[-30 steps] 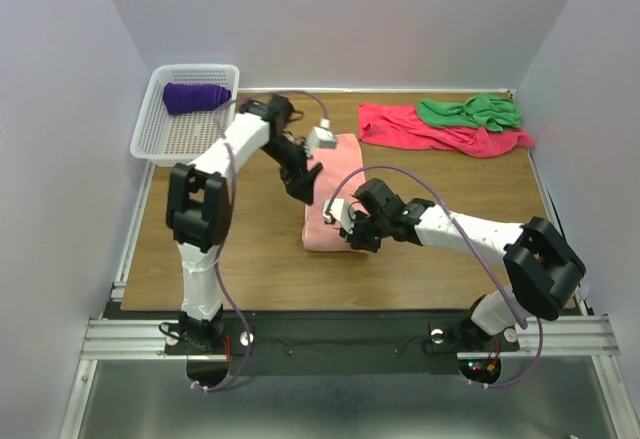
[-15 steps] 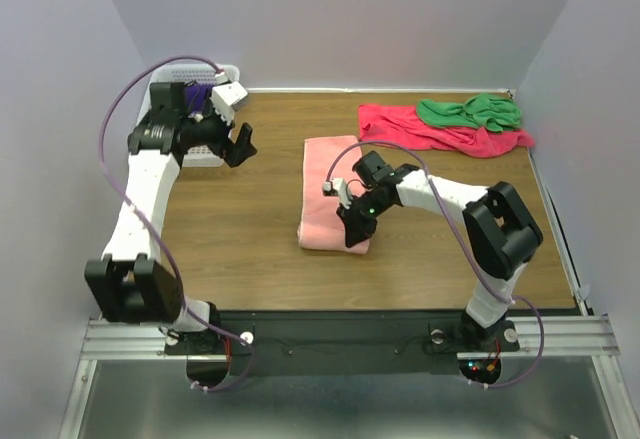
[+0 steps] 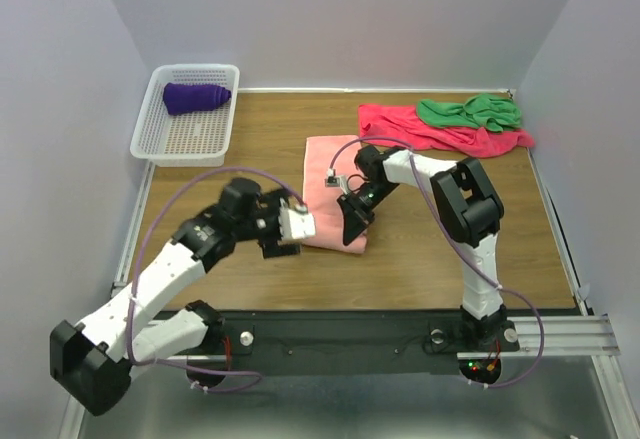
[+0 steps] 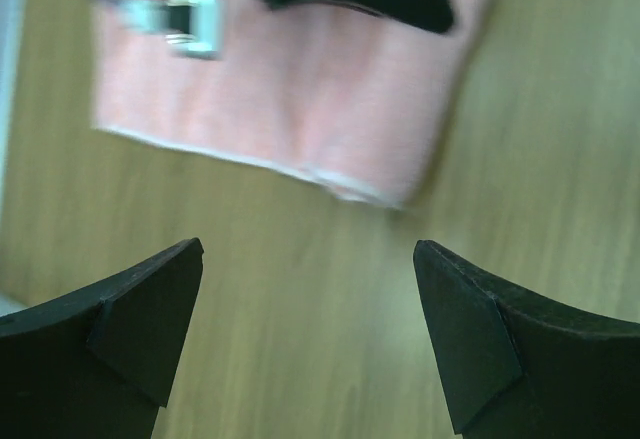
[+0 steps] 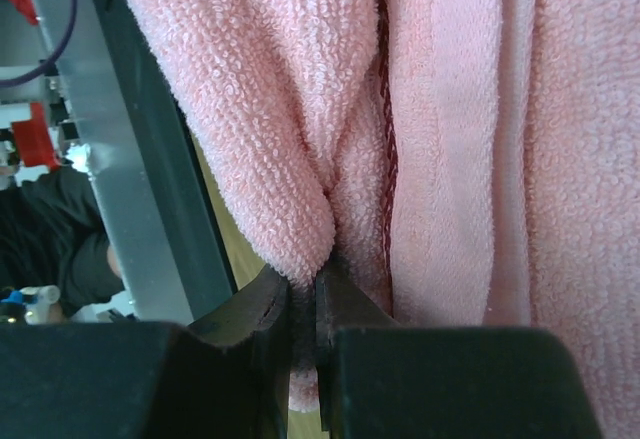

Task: Roll the towels
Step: Roll the towel

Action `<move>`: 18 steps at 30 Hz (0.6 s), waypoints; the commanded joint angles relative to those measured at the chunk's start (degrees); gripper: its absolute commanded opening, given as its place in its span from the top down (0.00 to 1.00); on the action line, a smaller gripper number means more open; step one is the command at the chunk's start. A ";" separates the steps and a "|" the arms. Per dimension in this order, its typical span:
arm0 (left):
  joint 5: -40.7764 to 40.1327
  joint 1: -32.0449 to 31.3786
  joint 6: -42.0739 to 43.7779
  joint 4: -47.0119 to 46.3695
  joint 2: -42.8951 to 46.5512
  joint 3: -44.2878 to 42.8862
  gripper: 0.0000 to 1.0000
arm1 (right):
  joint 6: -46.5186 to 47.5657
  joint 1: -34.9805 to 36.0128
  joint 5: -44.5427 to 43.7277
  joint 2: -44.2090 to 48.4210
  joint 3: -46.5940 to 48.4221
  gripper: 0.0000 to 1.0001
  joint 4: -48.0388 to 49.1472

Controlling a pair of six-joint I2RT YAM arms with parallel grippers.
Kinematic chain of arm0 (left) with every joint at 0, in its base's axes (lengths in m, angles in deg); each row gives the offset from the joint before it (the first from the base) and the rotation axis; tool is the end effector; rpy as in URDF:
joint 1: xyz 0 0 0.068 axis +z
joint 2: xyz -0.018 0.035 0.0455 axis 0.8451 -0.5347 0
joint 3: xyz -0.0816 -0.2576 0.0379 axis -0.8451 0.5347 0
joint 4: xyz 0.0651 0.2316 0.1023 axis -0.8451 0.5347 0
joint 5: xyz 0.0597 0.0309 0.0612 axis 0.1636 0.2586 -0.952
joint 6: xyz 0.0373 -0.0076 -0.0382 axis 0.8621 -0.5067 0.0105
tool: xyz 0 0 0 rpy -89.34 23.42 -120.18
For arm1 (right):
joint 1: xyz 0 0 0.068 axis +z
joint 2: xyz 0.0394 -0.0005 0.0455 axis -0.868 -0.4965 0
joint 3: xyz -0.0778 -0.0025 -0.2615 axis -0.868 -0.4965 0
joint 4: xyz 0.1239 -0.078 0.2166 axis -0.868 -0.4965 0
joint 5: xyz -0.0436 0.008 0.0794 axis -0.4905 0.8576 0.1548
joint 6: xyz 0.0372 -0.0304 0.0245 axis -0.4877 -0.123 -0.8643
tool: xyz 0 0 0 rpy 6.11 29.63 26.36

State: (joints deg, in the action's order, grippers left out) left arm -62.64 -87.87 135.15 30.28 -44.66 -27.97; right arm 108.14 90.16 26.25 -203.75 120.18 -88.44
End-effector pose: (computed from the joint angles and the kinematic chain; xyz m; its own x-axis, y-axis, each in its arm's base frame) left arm 0.1683 -0.1156 0.3042 0.3363 0.6139 -0.7142 0.8182 0.1850 0.5443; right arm 0.3207 0.2185 0.1397 -0.6648 -0.6658 -0.3388 -0.6194 0.2377 0.7483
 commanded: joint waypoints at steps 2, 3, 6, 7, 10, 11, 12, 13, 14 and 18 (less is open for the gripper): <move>-15.36 -13.82 5.23 -5.66 -2.10 4.56 0.01 | 0.28 -0.05 2.61 -2.06 3.81 0.90 -4.53; -16.50 -16.01 5.05 -6.19 -3.59 4.56 0.01 | 0.10 -0.05 2.52 -2.41 4.16 0.90 -4.71; -20.28 -22.17 4.35 -11.70 -10.35 4.90 0.01 | -0.95 -0.23 3.22 -3.82 5.48 0.89 -5.58; -21.42 -23.06 4.26 -13.39 -11.42 5.17 0.01 | -0.95 -0.31 3.49 -4.25 5.92 0.88 -5.93; -24.06 -25.43 5.83 -17.17 -15.63 5.35 0.01 | -1.30 -0.84 5.24 -5.75 7.50 0.87 -7.43; -24.68 -25.87 6.01 -18.14 -16.43 5.52 0.01 | -1.30 -1.19 5.60 -6.01 7.85 0.87 -8.48; -24.51 -26.23 6.28 -19.02 -17.14 5.52 0.01 | -0.96 -1.28 6.21 -6.80 8.73 0.86 -9.10; -24.51 -26.67 6.54 -19.73 -18.36 5.61 0.01 | -1.04 -1.45 6.56 -7.07 9.00 0.86 -9.45; -24.94 -27.37 6.72 -21.12 -18.98 5.96 0.01 | -1.13 -1.54 6.83 -7.33 9.26 0.86 -9.98; -26.70 -27.90 7.68 -22.28 -23.11 6.14 0.01 | 0.18 -1.72 7.88 -8.39 10.49 0.85 -11.73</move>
State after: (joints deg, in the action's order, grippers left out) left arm -86.07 -115.08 141.14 12.79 -65.40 -22.42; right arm 107.05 88.92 31.71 -211.14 128.05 -96.97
